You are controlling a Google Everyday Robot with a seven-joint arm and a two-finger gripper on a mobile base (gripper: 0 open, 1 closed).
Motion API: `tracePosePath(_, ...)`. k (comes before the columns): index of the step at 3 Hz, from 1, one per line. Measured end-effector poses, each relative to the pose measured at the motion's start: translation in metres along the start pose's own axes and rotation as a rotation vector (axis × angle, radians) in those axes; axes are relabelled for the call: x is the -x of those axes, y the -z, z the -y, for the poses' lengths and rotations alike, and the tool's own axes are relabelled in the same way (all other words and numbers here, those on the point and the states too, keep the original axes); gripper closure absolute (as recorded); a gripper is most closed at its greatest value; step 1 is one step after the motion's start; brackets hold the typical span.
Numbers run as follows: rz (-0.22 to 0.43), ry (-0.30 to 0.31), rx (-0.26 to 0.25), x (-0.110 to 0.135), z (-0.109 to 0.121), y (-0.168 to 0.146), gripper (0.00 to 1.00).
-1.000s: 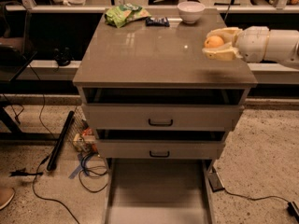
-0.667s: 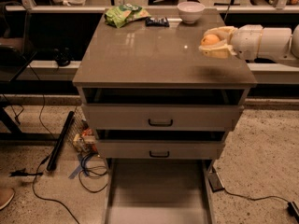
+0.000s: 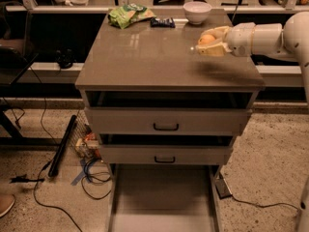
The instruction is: Pick orange from bottom drawer and place on counter
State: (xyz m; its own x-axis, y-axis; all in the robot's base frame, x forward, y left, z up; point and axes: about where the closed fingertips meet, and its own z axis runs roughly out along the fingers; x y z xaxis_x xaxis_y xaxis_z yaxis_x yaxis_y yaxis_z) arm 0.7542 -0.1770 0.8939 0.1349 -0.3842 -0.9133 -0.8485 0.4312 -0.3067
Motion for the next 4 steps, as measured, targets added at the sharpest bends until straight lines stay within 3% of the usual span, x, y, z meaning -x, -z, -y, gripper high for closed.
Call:
tracePosePath(1, -0.006, -0.033, 0.003, -0.008, 0.008, -0.017, 1.0)
tracePosePath(2, -0.017, -0.06, 0.009, -0.014, 0.013, -0.029, 0.82)
tracePosePath(3, -0.02, -0.088, 0.029, -0.019, 0.016, -0.047, 0.51)
tracePosePath(4, -0.014, -0.095, 0.04, -0.019, 0.018, -0.057, 0.26)
